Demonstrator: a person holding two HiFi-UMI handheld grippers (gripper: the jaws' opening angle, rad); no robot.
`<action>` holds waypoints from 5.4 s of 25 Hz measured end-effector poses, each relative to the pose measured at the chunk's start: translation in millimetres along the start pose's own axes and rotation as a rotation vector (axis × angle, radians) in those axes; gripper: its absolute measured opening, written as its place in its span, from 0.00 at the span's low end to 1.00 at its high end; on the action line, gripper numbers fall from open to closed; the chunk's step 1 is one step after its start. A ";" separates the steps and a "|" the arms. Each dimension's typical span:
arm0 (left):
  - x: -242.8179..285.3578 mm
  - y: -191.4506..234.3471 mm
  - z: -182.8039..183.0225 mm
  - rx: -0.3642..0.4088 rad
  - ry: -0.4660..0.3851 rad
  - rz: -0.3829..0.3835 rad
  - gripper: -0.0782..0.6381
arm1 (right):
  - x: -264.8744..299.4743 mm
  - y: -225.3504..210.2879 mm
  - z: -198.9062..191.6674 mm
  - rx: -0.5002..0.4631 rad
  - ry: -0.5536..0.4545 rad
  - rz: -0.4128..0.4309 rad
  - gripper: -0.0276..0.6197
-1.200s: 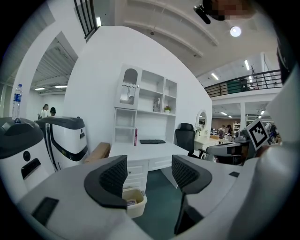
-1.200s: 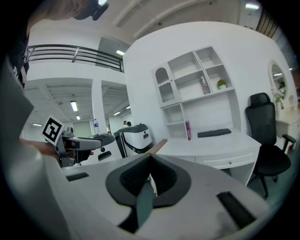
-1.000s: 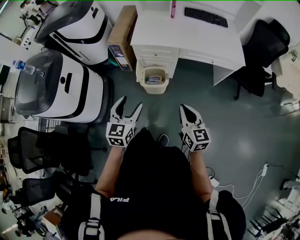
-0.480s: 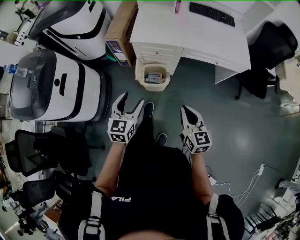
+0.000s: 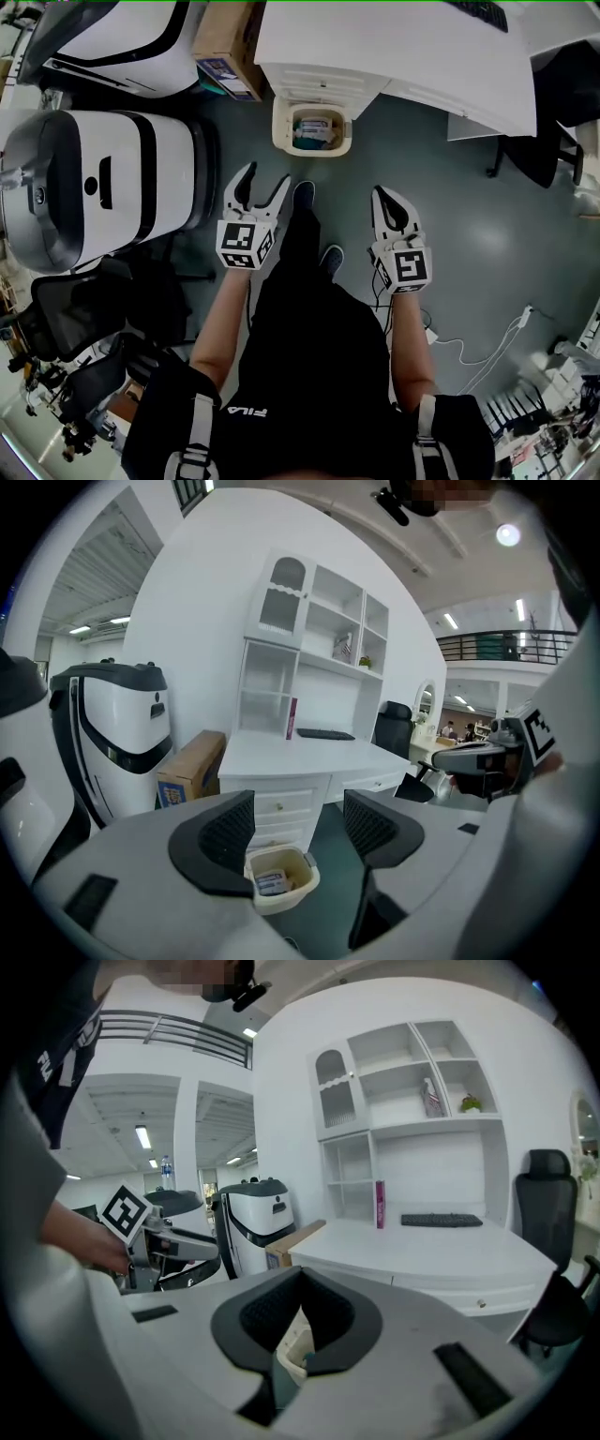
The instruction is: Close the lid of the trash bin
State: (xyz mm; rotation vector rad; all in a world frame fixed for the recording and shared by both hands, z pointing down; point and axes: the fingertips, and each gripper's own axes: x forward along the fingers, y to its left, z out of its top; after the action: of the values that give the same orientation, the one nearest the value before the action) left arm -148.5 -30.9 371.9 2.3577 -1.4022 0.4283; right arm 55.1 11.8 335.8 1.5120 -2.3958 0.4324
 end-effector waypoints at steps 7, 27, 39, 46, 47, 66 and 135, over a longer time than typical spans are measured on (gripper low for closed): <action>59.1 50.2 -44.5 -0.003 0.029 0.021 0.53 | 68.3 -10.3 -37.3 0.032 0.029 0.005 0.05; 217.4 136.9 -201.5 -0.079 0.215 -0.034 0.53 | 144.0 -24.7 -182.1 0.170 0.190 0.065 0.05; 248.0 142.4 -241.8 -0.140 0.240 -0.073 0.53 | 149.0 -31.2 -215.1 0.160 0.175 0.054 0.05; 260.9 127.3 -244.7 -0.096 0.224 -0.094 0.53 | 146.5 -30.8 -239.1 0.187 0.192 0.044 0.05; 262.3 123.8 -244.6 -0.088 0.221 -0.099 0.53 | 145.7 -31.7 -242.5 0.195 0.192 0.040 0.05; 309.6 59.1 -264.6 -0.016 0.217 -0.159 0.53 | 139.6 -41.1 -270.5 0.282 0.212 0.014 0.05; 426.9 -32.2 -413.7 0.261 0.565 -0.360 0.45 | 128.0 -75.9 -330.2 0.416 0.246 -0.079 0.05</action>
State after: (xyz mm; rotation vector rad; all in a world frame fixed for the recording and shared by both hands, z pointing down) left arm 46.5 -159.5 919.6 2.3428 -0.6838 1.1135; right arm 94.3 4.4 695.8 1.5946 -2.1333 1.0847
